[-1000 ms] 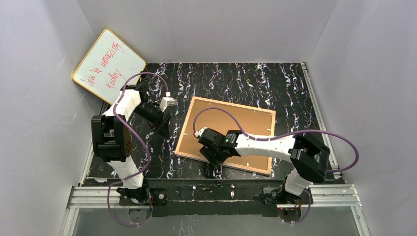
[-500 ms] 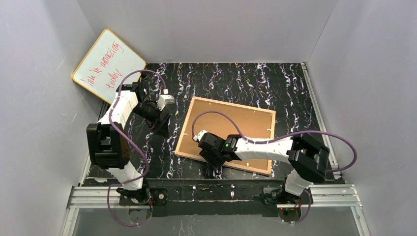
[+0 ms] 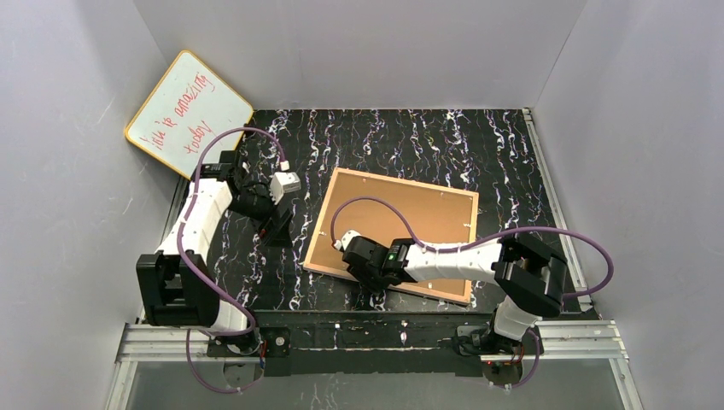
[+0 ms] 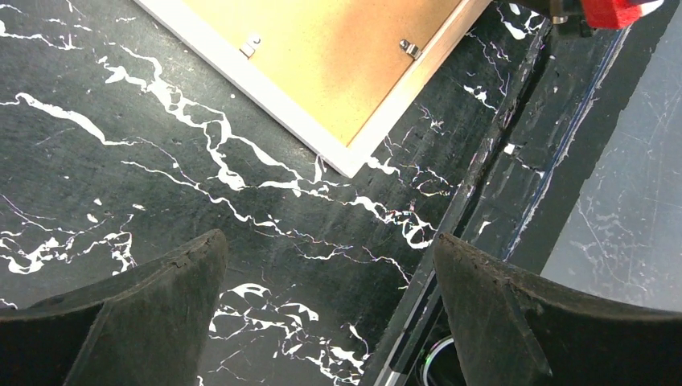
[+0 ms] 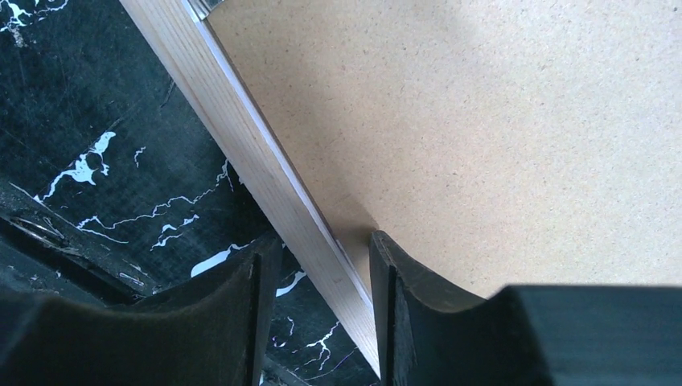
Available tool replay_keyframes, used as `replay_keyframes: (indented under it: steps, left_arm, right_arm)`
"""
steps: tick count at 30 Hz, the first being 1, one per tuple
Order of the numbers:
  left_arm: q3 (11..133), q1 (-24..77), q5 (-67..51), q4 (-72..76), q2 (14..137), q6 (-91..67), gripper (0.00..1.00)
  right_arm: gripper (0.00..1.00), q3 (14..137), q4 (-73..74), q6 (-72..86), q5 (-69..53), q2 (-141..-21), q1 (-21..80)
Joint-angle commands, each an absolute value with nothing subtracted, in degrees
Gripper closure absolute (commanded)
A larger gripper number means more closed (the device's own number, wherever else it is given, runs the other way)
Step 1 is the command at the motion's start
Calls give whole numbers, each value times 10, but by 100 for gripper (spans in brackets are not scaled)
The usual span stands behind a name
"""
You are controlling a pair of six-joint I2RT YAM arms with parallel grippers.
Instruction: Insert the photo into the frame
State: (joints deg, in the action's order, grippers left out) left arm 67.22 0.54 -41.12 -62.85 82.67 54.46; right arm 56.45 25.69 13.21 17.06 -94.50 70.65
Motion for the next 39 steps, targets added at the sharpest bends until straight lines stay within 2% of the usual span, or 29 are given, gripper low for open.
replay_keyframes:
  steps: [1,7,14,20,28,32,39]
  left_arm:
    - [662,5,-434,-622,805,562,2]
    - [658,5,-439,-638,810,581,2]
    - [607,5,-446,-666,792,758,2]
    - [521,6,-427,-556,698,824,2]
    - [442,17,-394,-460,606,991,4]
    - [383,18,-401,-379,564,1090,3]
    - [307,21,-461,-298,529,1255,3]
  right_arm:
    - [49,558,244,116,194,-955,708]
    - [65,568,239,109,193,-971,708]
    - [81,599,226,95,184,-991,708]
    - [99,649,219,80,156,-1017,702]
    - [99,759,236,122,73,-1012,680]
    - [99,757,203,162,-14,-978,642]
    - [99,778,207,189,-74,-955,614]
